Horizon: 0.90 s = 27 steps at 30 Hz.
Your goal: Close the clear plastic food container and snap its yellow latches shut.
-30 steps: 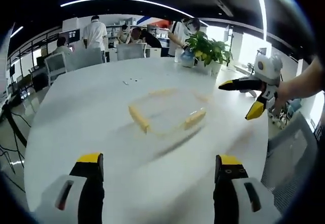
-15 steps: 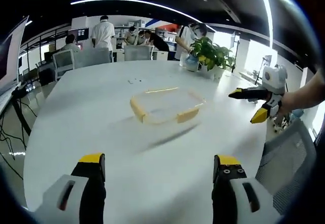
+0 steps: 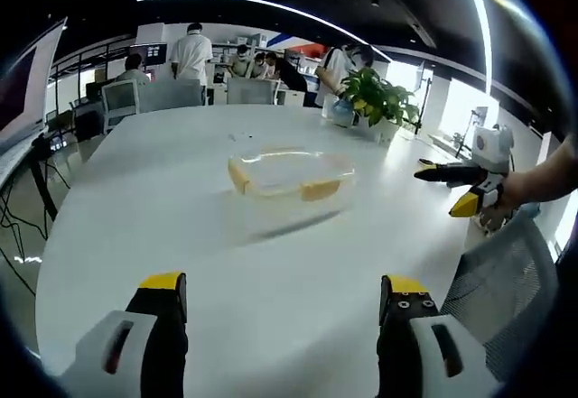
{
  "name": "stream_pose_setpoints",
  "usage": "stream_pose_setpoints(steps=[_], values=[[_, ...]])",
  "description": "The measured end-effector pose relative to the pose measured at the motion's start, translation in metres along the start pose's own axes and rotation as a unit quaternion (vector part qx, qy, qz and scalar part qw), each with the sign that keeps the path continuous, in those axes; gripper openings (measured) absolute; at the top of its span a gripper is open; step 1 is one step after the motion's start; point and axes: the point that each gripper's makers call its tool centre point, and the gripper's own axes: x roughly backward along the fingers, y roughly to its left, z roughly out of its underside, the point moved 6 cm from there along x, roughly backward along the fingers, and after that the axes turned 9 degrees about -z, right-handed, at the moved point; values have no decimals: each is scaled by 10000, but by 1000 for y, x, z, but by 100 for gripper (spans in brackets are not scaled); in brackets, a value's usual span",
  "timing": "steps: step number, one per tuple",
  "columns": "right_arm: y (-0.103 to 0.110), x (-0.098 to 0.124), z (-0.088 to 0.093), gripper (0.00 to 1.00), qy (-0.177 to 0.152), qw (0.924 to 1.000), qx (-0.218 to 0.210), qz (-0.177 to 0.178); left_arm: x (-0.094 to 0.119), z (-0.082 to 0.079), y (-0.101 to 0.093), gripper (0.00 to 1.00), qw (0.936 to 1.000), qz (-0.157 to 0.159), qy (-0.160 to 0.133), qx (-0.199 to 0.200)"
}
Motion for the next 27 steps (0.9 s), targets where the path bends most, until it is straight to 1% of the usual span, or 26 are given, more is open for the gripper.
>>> stream_pose_setpoints(steps=[2, 7, 14, 18, 23, 25, 27], values=[[1, 3, 2, 88, -34, 10000, -19, 23, 1, 2, 1, 86, 10000, -46, 29, 60], [4, 8, 5, 88, -56, 9999, -96, 37, 6, 2, 1, 86, 9998, -117, -32, 172], [11, 16, 1, 87, -114, 9999, -74, 20, 14, 8, -3, 86, 9995, -119, -63, 277], [14, 21, 0, 87, -154, 9999, -69, 23, 18, 12, -8, 86, 9996, -66, -35, 271], [17, 23, 3, 87, -146, 9999, -88, 28, 24, 11, -6, 85, 9994, -86, -57, 330], [18, 22, 5, 86, -99, 9999, -120, 46, 26, 13, -7, 85, 9995, -72, -44, 313], [19, 20, 6, 86, -86, 9999, -64, 40, 29, 17, -10, 85, 9997, -50, -6, 232]])
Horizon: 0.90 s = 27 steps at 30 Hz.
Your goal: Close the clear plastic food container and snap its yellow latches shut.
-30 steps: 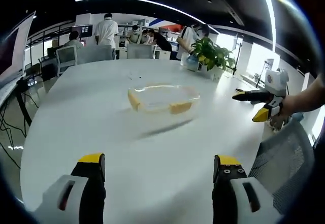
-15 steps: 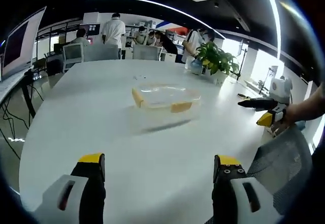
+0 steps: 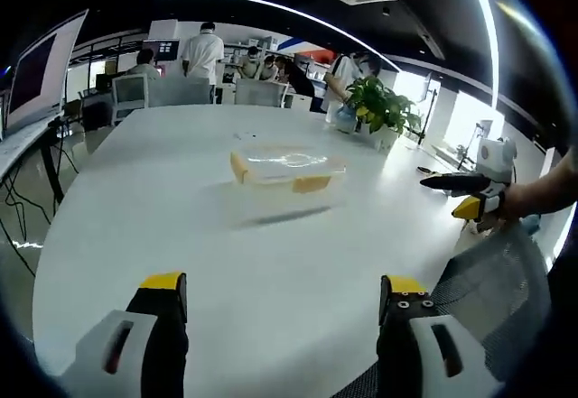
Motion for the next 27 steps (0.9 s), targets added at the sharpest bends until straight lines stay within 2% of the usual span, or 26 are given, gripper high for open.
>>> stream_pose_setpoints(steps=[7, 11, 15, 19, 23, 27], values=[[5, -4, 4, 85, 82, 9998, 152, -115, 6, 5, -6, 85, 10000, -11, 32, 64], [5, -3, 2, 85, -14, 9998, 132, -129, 7, 9, -7, 85, 10000, -73, 38, 7], [3, -3, 6, 85, 56, 9999, 74, -94, 7, 9, -8, 85, 9999, -100, 67, -33], [-1, -1, 1, 83, -84, 9999, 72, 8, 6, 8, -7, 84, 9999, -126, 23, -76], [1, -2, 7, 84, 95, 9999, 115, 10, 6, 14, -4, 82, 9997, -204, 119, -73], [4, -2, 5, 85, 63, 9998, 169, -33, 7, 12, -4, 82, 9996, -247, 52, -136]])
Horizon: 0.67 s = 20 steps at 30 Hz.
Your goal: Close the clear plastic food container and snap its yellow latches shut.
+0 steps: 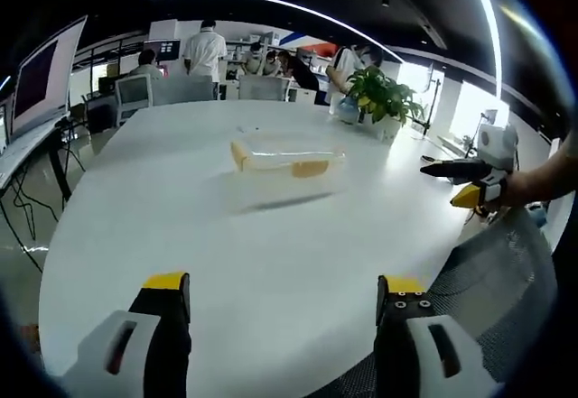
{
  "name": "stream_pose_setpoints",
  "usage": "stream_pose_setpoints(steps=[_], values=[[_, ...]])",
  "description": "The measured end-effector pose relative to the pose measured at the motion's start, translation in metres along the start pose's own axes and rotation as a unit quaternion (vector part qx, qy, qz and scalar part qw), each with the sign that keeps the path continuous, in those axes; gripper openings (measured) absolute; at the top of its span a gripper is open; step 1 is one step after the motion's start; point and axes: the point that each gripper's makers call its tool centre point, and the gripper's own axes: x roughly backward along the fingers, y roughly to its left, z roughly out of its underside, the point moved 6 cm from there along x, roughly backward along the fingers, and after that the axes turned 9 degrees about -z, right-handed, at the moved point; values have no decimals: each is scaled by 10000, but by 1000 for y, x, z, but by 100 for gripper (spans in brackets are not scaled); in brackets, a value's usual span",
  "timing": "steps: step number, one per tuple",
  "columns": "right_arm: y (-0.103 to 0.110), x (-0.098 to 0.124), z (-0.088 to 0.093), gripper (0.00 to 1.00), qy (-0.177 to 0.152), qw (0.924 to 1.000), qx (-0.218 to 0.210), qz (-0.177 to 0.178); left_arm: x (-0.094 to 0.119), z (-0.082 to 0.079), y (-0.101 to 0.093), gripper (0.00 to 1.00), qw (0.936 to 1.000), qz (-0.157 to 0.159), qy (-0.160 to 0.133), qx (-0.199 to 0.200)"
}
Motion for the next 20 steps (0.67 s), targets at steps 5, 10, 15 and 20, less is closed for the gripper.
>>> stream_pose_setpoints(steps=[5, 10, 15, 20], values=[[2, -1, 4, 84, 131, 9999, 19, -53, 0, 2, -1, 81, 10000, 25, 54, 3], [3, -1, 3, 83, 101, 9999, 13, -81, 0, 2, -1, 80, 10000, 30, 45, 2], [5, -2, 3, 83, 117, 9999, 64, -108, 0, 2, -1, 81, 10000, 33, 29, 0], [6, -2, 3, 83, 127, 9998, 86, -133, 0, 3, -2, 80, 10000, 44, 53, -36]])
